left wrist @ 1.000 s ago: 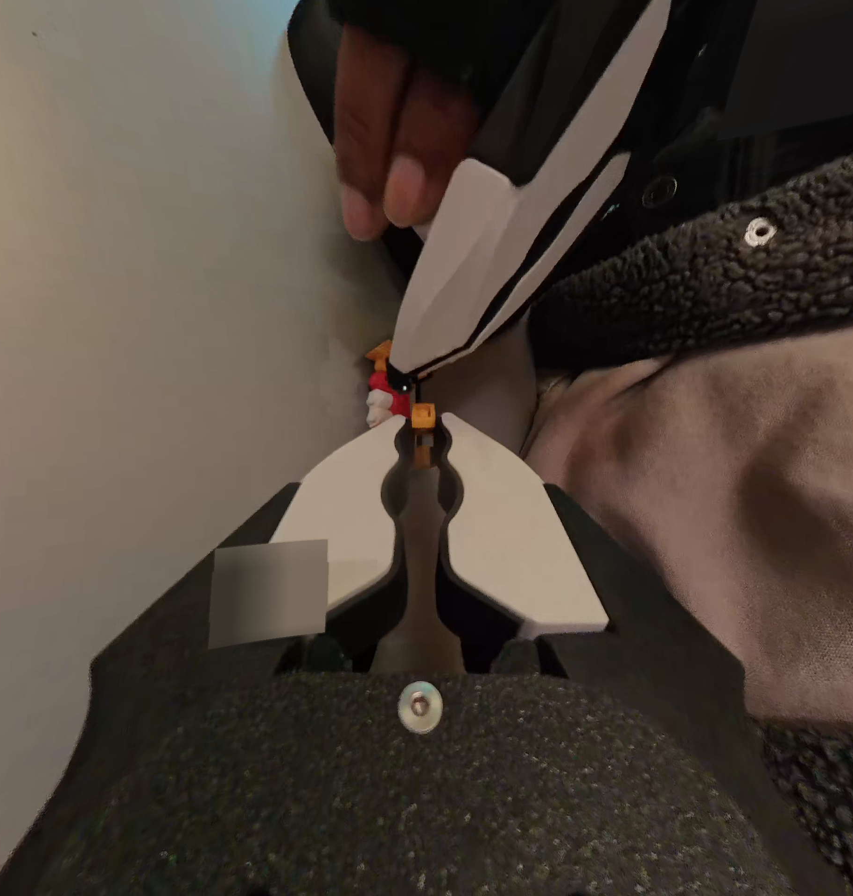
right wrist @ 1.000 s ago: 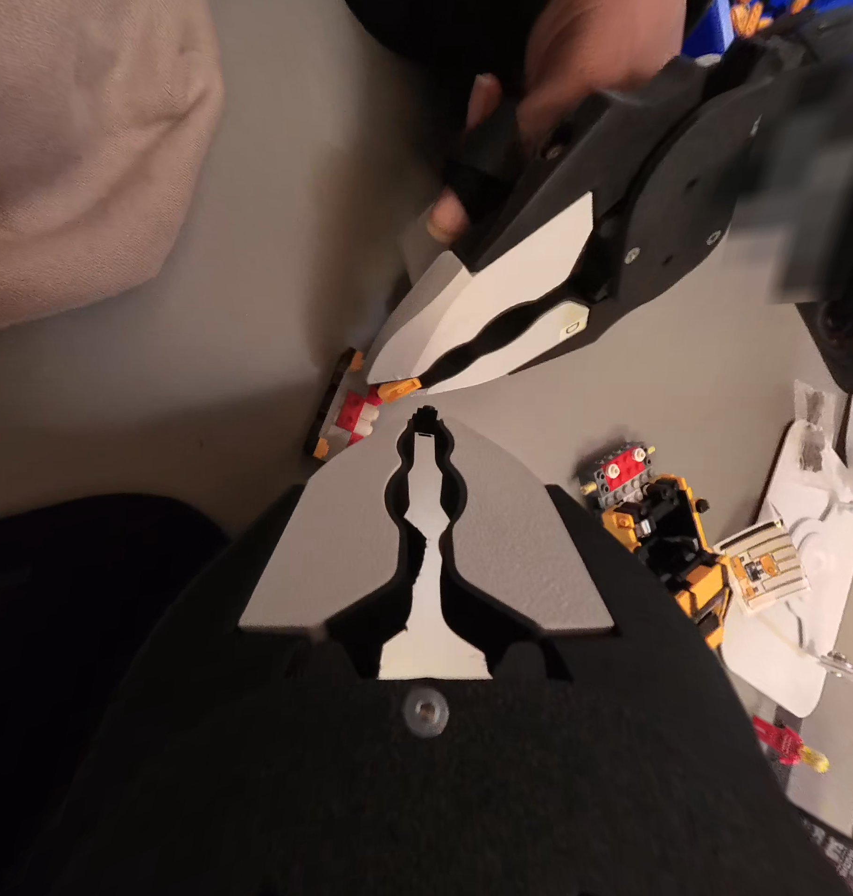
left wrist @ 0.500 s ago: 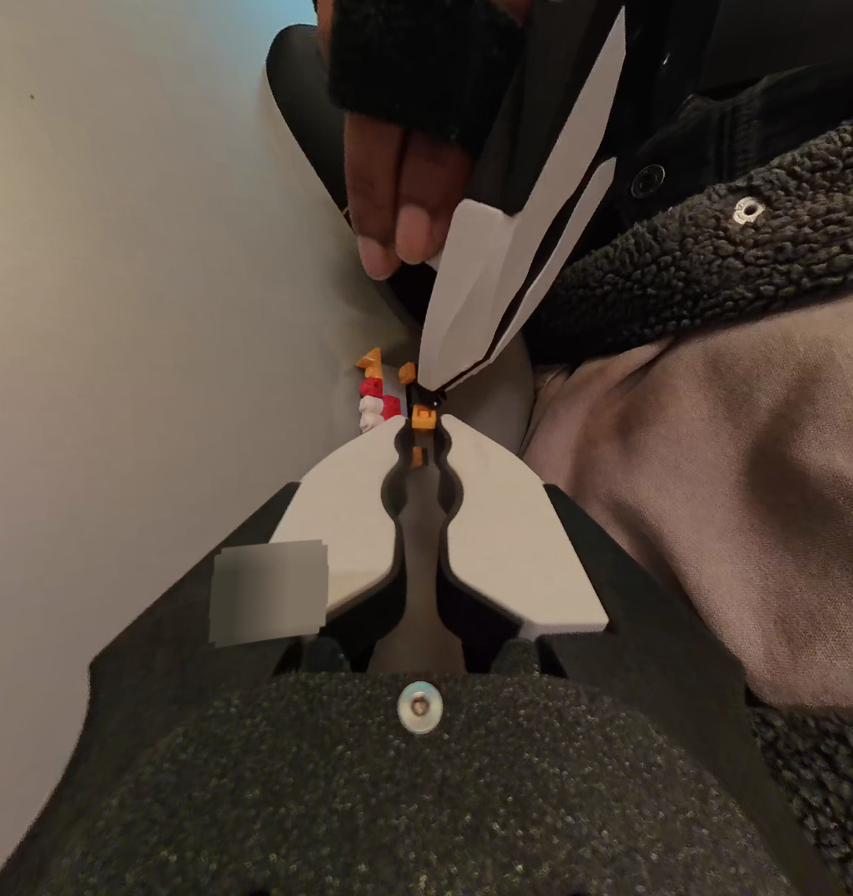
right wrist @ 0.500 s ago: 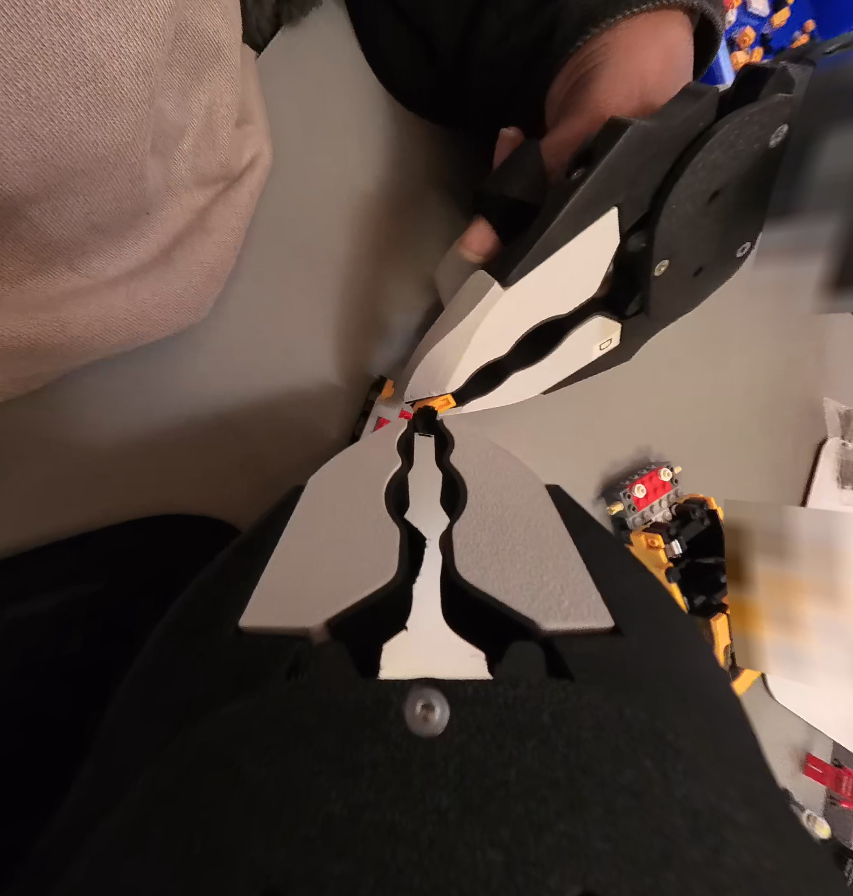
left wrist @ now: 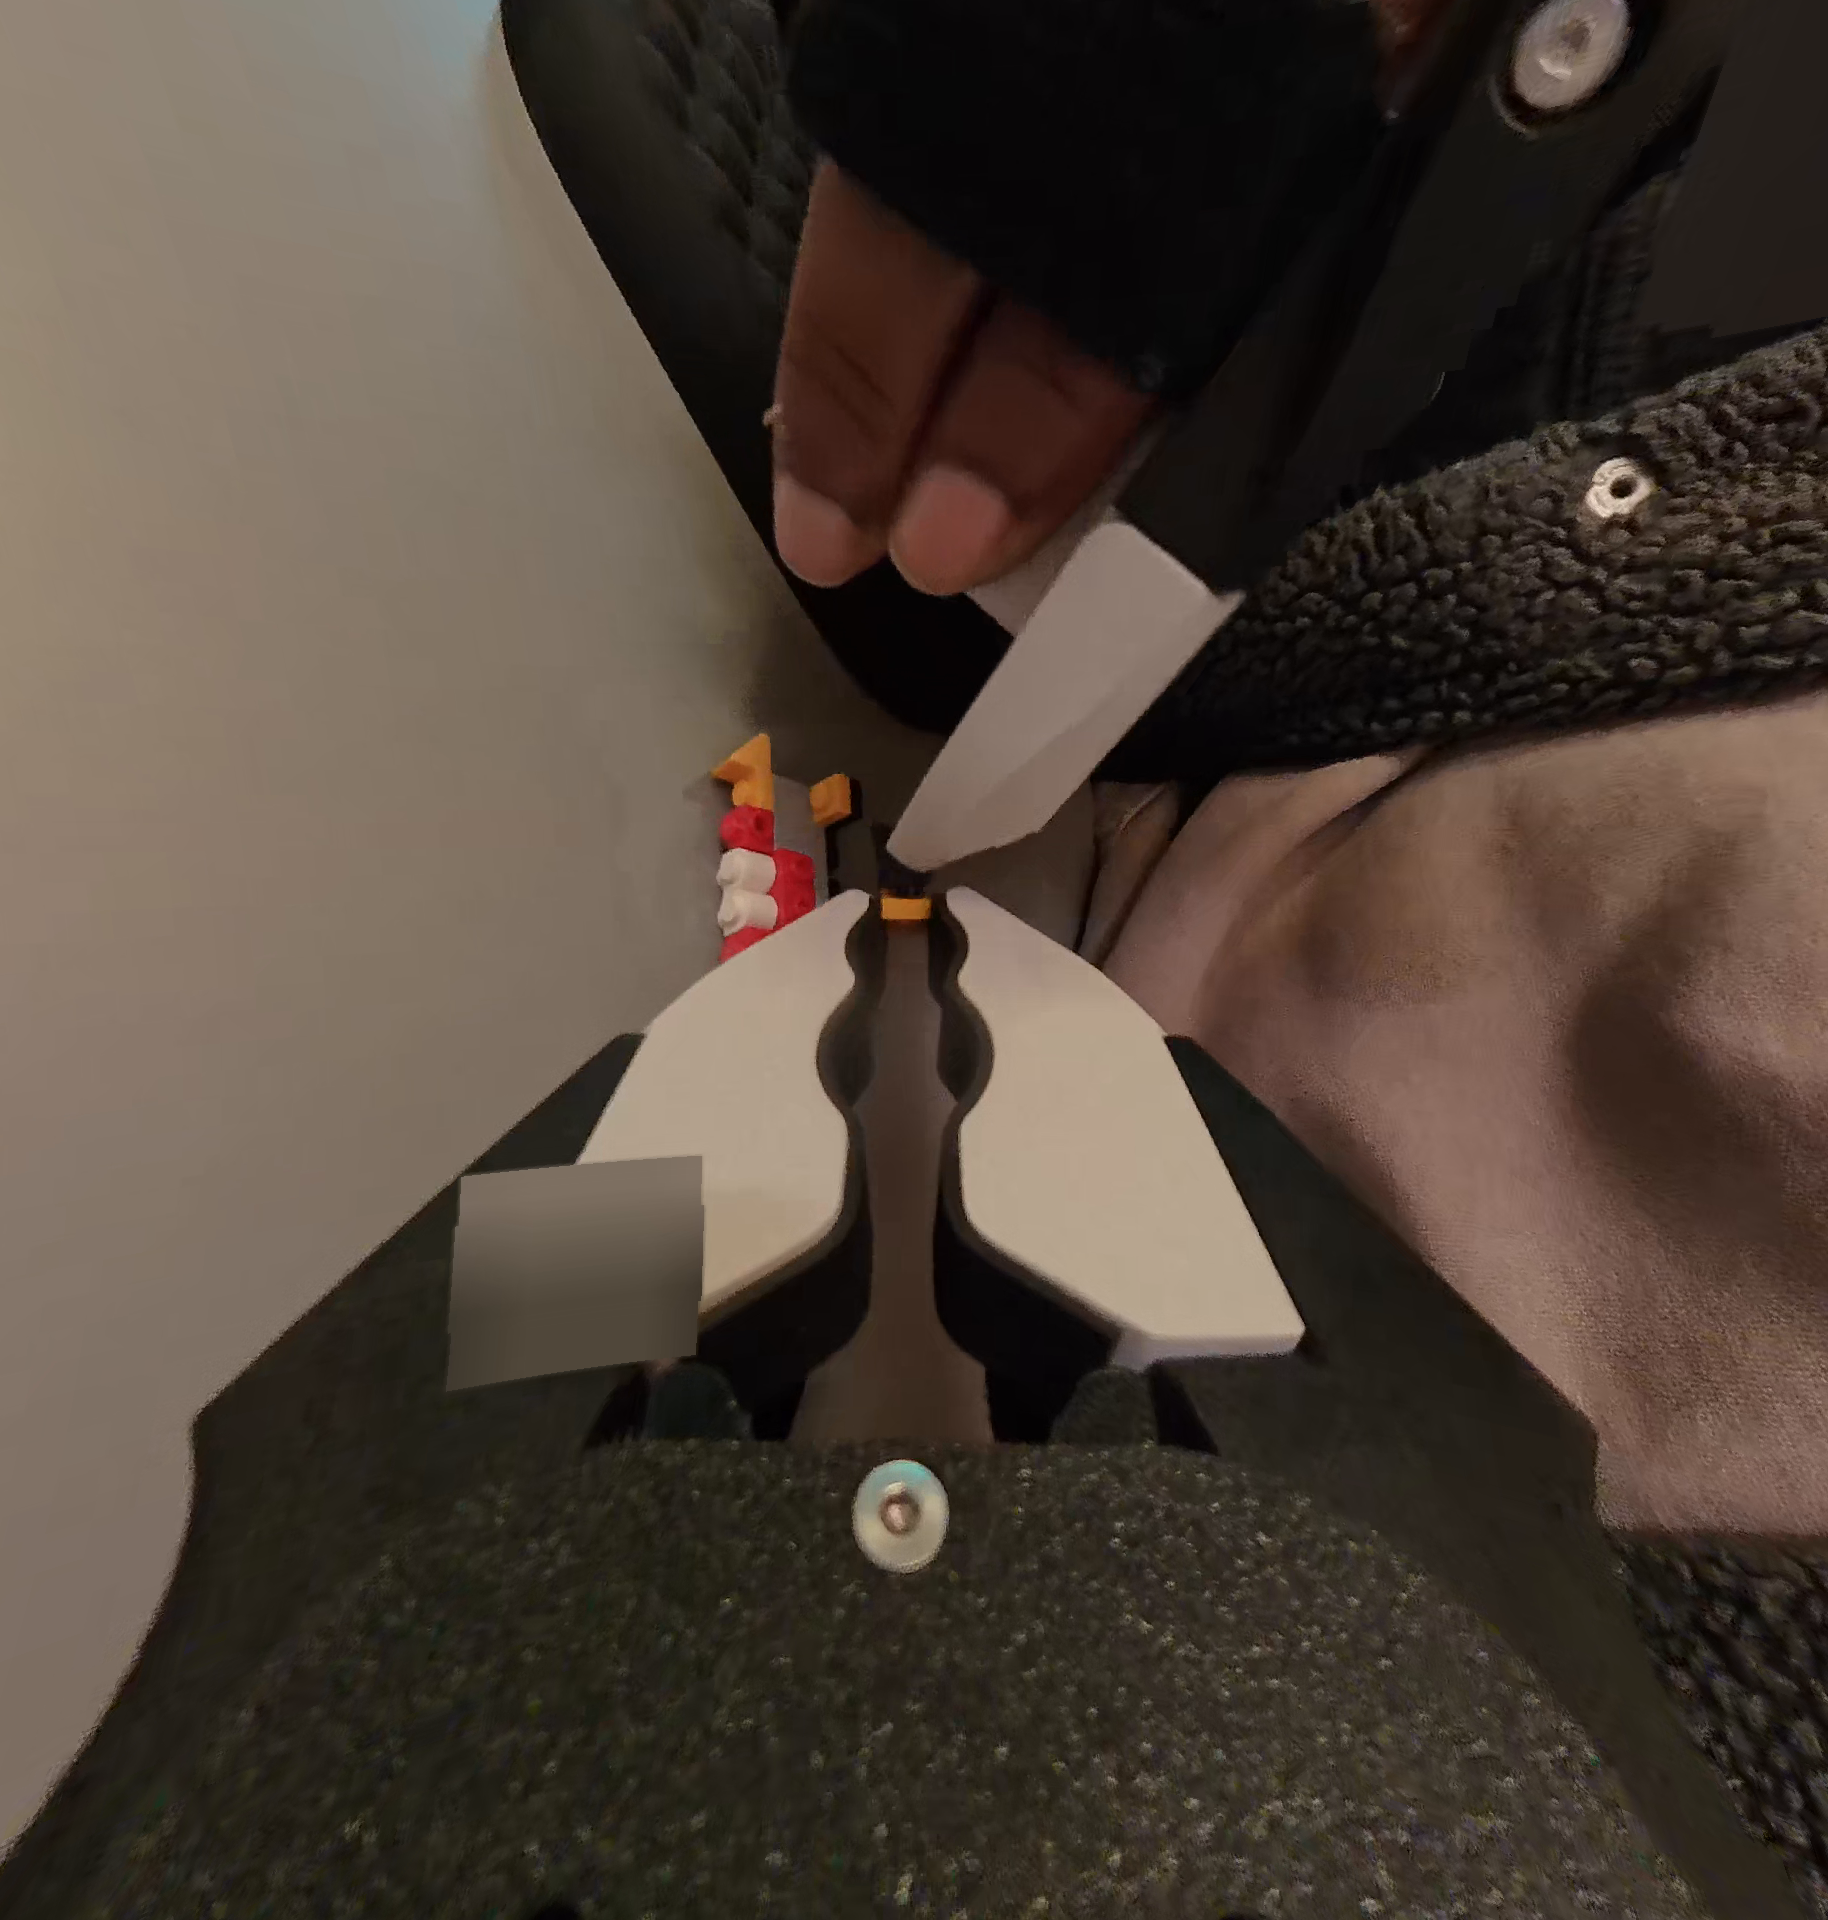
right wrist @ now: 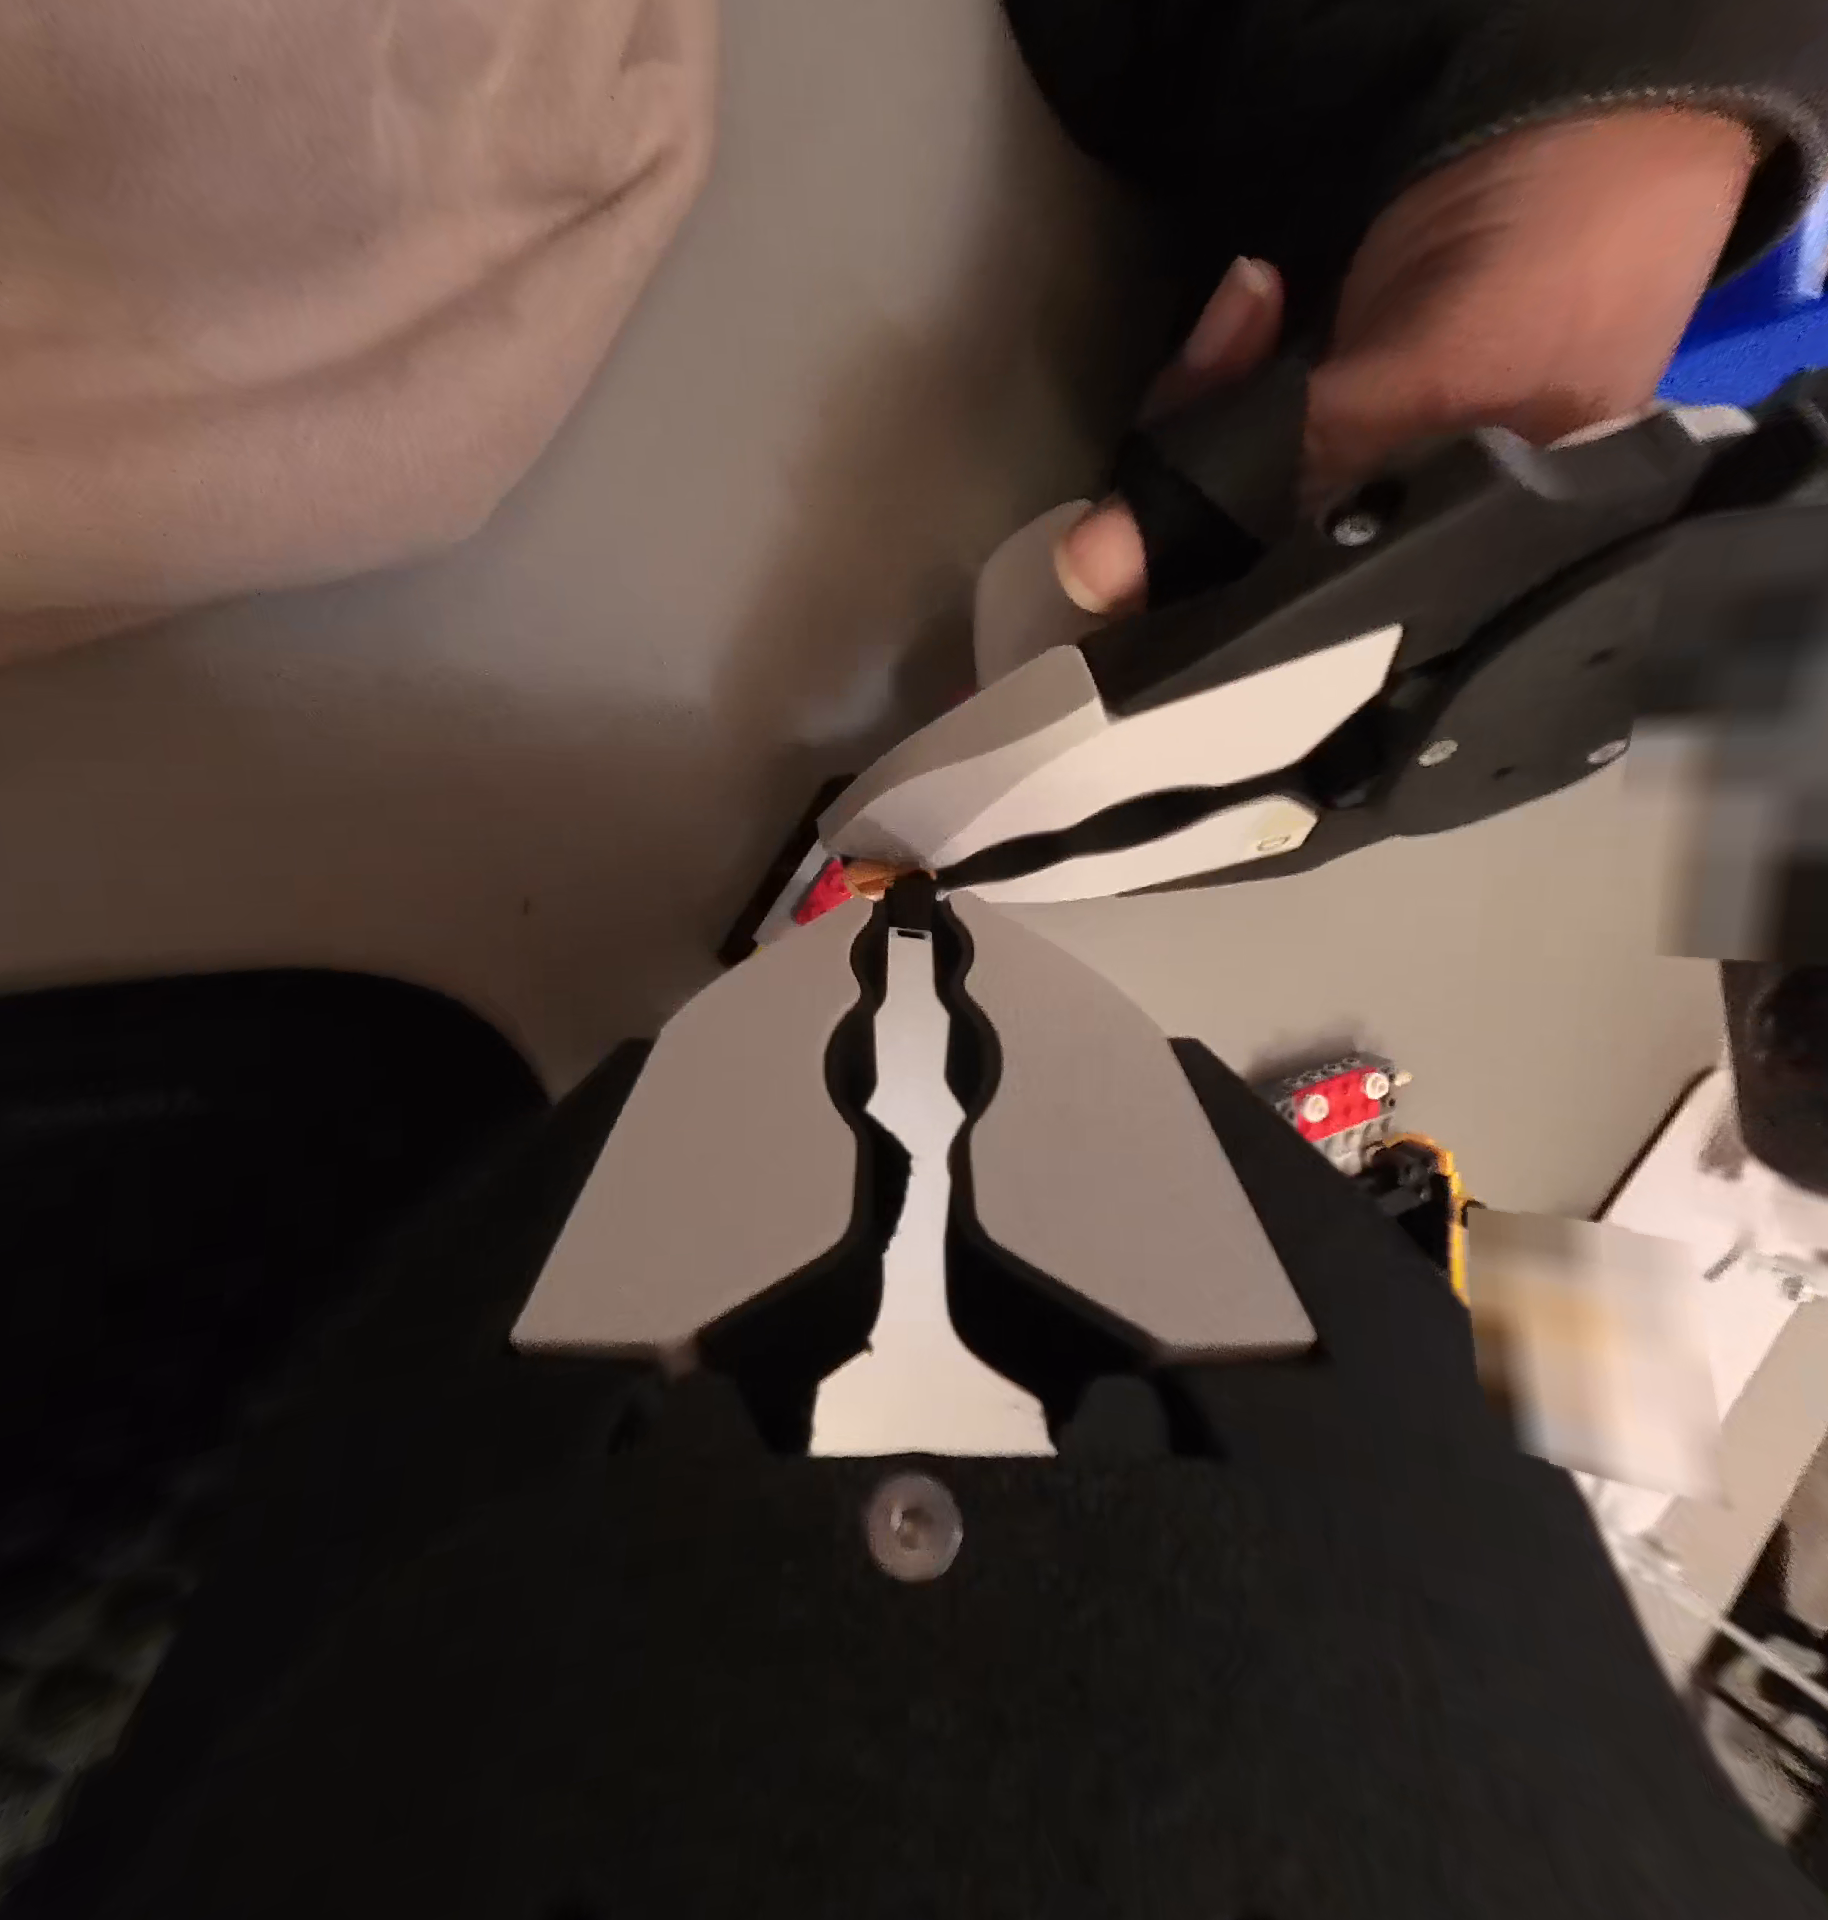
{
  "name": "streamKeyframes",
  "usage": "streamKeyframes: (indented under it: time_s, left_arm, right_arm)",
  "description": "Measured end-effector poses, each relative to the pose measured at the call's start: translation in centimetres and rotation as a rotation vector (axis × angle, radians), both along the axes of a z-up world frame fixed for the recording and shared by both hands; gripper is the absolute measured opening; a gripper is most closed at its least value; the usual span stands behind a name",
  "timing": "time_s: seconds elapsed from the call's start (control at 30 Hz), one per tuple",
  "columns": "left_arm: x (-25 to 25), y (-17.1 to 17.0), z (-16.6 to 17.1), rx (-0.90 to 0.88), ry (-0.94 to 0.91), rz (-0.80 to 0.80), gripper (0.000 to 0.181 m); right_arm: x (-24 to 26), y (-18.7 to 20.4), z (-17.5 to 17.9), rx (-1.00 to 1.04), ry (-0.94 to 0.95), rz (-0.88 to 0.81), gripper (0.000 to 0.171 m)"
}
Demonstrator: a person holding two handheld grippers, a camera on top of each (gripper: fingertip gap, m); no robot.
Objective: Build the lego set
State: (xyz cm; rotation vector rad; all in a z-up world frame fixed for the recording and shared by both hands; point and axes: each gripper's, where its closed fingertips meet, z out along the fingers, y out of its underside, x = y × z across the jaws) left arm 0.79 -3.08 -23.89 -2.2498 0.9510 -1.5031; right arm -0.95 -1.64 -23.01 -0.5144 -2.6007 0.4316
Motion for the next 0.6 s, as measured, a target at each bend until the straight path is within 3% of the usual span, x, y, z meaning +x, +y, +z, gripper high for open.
streamKeyframes:
  time_s: [0.23,0.6]
  left_arm:
    - [0.1,-0.1,0.9,0.018,-0.059,0.006,0.008]
    - [0.7,-1.4,1.9,0.035,-0.119,-0.053,0.008]
  right_arm:
    - [0.3,-0.2,0.8,0.131,-0.066,0.103,0.008]
    - [0.8,-1.6,1.5,0.123,-0.12,0.136,0.008]
